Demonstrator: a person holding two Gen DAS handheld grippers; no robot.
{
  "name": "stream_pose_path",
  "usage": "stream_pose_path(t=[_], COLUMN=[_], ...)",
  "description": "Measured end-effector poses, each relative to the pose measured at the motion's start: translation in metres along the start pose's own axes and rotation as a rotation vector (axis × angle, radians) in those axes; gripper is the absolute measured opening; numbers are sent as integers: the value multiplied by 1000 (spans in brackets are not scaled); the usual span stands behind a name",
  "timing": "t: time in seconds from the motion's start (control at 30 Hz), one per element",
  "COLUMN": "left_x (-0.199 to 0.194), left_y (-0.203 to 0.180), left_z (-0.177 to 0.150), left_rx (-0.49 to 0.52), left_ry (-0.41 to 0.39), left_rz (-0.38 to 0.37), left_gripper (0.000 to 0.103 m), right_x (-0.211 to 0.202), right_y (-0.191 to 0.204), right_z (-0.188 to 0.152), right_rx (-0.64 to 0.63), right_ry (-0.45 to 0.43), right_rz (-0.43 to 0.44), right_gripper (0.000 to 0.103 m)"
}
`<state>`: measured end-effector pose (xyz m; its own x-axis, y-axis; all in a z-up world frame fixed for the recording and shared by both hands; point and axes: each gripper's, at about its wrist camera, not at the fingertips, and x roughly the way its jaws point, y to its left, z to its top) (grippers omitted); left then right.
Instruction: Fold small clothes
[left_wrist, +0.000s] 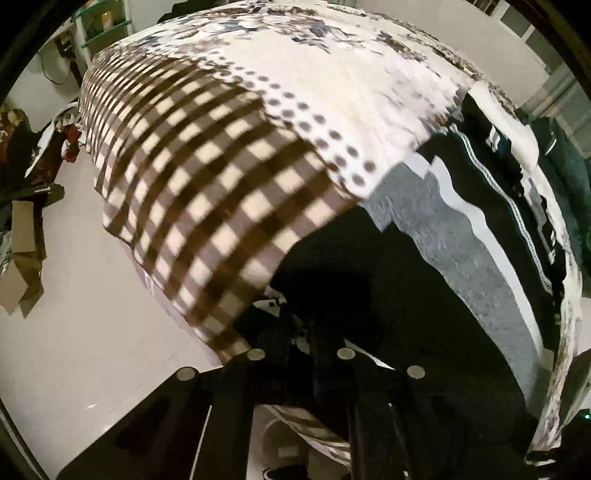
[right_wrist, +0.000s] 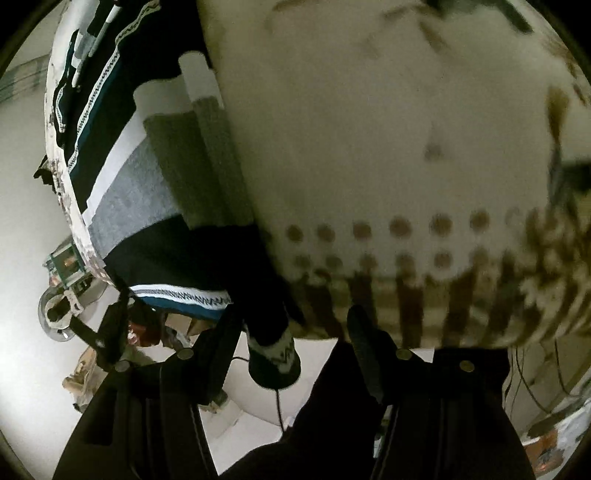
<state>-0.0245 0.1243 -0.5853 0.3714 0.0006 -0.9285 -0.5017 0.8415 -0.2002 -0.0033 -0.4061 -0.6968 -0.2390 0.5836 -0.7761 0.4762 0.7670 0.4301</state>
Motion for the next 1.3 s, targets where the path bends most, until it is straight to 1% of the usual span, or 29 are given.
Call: stream_pose_path(t=[0.1,0.17,0.27,0.3,0.33,0.37,0.4,0.43,0.47,0.5,0.53,0.57,0.6,0.63,0.67,0.7,0.73,0.77,0.83,0.87,0.9,0.93,0.97,1.03,1.1,1.13,1.2,1.23,1.3], left_x=[2,0,-3,-2,-4,-3,-2,-2,-2,-2,-7,-10,-13,-20,-27,-38,-47,-56,-75,-83,-87,-91,-91,-86,-75,-69,-52,-45,-25], left_y=[9,6,7,8,7,7,7,10,12,12,17,18,18,16,14,9,5,-2,-29,-48,-65,-90,-112,-172,-230,-249,-290,-303,-326], left_z=[8,8,8,8,6,7,7,5,5,5,2,1,0,-4,-9,-15,-22,-30,-52,-65,-76,-92,-106,-145,-185,-199,-232,-241,-264], left_rx=[5,17,17,15,16,18,19,19,18,12,2,-9,-12,-7,7,27,38,54,113,156,188,233,273,381,476,503,565,587,656], left_ry=[20,25,22,23,24,25,26,30,39,58,72,91,102,109,115,119,117,113,117,126,137,164,192,270,344,368,406,415,410], left_rz=[-41,-54,-74,-78,-80,-83,-87,-93,-105,-121,-125,-130,-127,-95,-58,-32,-24,-21,-40,-55,-78,-122,-156,-245,-303,-320,-310,-299,-211], left_gripper=[6,5,5,5,5,5,5,5,6,10,10,11,14,18,27,34,37,40,47,52,58,60,61,61,61,61,61,61,61], right_x=[5,11,13,13,20,31,42,53,59,60,57,52,46,36,26,13,4,-9,-25,-35,-46,-52,-60,-75,-92,-103,-122,-131,-147], right_y=[2,6,8,8,15,15,14,11,8,9,11,13,13,12,11,11,12,12,10,9,7,4,1,-4,-13,-19,-27,-30,-32], right_z=[-13,-16,-18,-20,-20,-22,-22,-26,-30,-32,-31,-29,-28,-26,-24,-21,-20,-17,-10,-5,0,5,11,24,42,56,80,92,117], right_rx=[2,0,-7,-10,-16,-28,-36,-52,-67,-82,-92,-86,-76,-61,-52,-50,-51,-53,-60,-64,-67,-71,-75,-79,-88,-89,-94,-97,-114], right_ry=[-9,-17,-67,-88,-84,-45,-12,22,32,28,30,34,36,27,7,-14,-29,-50,-60,-66,-75,-76,-77,-91,-103,-117,-137,-148,-165], right_rz=[-1,0,2,9,2,-31,-76,-123,-159,-160,-141,-101,-74,-48,-21,8,22,33,31,24,16,10,3,-11,-24,-31,-29,-25,-21], right_gripper=[62,62,61,52,26,10,4,4,4,4,5,8,14,22,28,43,56,58,58,58,58,58,58,58,58,58,58,58,58])
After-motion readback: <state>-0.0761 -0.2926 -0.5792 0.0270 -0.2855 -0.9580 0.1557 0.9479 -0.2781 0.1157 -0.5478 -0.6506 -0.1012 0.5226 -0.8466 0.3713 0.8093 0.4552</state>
